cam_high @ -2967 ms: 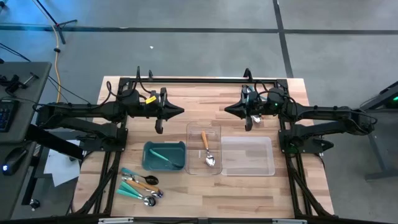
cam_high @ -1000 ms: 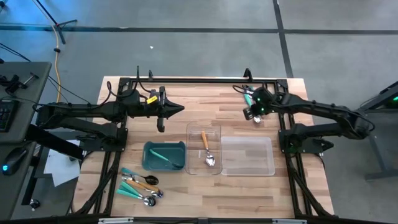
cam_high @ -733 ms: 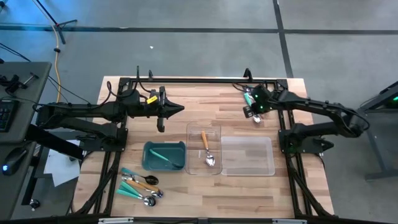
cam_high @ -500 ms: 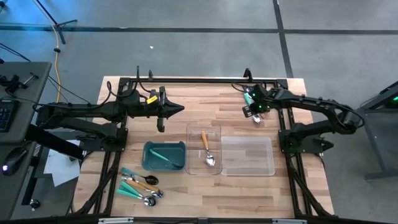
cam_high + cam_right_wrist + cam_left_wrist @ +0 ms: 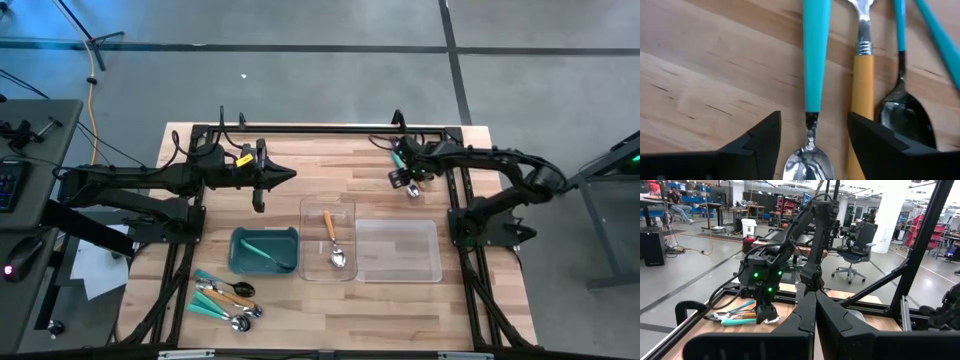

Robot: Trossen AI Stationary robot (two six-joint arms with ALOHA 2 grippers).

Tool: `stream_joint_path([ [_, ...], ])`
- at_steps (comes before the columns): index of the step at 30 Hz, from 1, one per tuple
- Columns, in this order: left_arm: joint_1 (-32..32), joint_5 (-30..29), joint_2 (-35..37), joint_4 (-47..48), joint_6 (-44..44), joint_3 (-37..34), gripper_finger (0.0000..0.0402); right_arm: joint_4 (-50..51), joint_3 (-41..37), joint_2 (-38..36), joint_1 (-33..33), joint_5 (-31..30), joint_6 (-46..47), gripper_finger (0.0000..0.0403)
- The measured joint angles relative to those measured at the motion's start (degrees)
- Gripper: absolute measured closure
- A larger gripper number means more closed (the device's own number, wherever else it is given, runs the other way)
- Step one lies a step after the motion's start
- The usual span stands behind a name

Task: Sort silverware by color (type)
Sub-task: Put the light blue spoon into the blue bin

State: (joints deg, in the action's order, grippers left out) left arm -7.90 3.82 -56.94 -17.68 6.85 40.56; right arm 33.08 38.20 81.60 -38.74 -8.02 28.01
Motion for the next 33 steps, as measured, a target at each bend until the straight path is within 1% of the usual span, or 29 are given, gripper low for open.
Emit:
stream_joint_path([
  [4,0.0,0.0,0.0,0.0,0.0,0.0,0.0401,-1.2,0.0,2.3,0.0,0.2,0.3,0.0190],
  [8,0.0,0.0,0.0,0.0,0.0,0.0,0.0401,-1.5,0.1,3.1,0.0,0.3,0.4,0.0190],
  [11,0.0,0.0,0.0,0.0,0.0,0.0,0.0401,-1.5,0.1,3.1,0.0,0.6,0.4,0.0201],
  [15,0.0,0.0,0.0,0.0,0.0,0.0,0.0401,-1.7,0.1,3.2,0.0,1.3,0.5,0.0243],
  [23,0.0,0.0,0.0,0.0,0.5,0.0,0.0401,-1.7,0.1,3.2,0.3,3.0,0.5,0.0375],
  [24,0.0,0.0,0.0,0.0,0.5,0.0,0.0401,-1.7,0.1,3.2,0.3,3.0,0.5,0.0386],
  [26,0.0,0.0,0.0,0.0,0.6,0.0,0.0401,-1.6,0.1,3.2,0.5,2.9,0.5,0.0391],
  [30,0.0,0.0,0.0,0.1,0.6,0.0,0.0401,-1.6,0.1,3.2,0.5,2.8,0.5,0.0381],
  [33,0.0,0.0,0.0,0.1,0.6,0.0,0.0401,-1.6,0.1,3.2,0.5,2.8,0.5,0.0394],
])
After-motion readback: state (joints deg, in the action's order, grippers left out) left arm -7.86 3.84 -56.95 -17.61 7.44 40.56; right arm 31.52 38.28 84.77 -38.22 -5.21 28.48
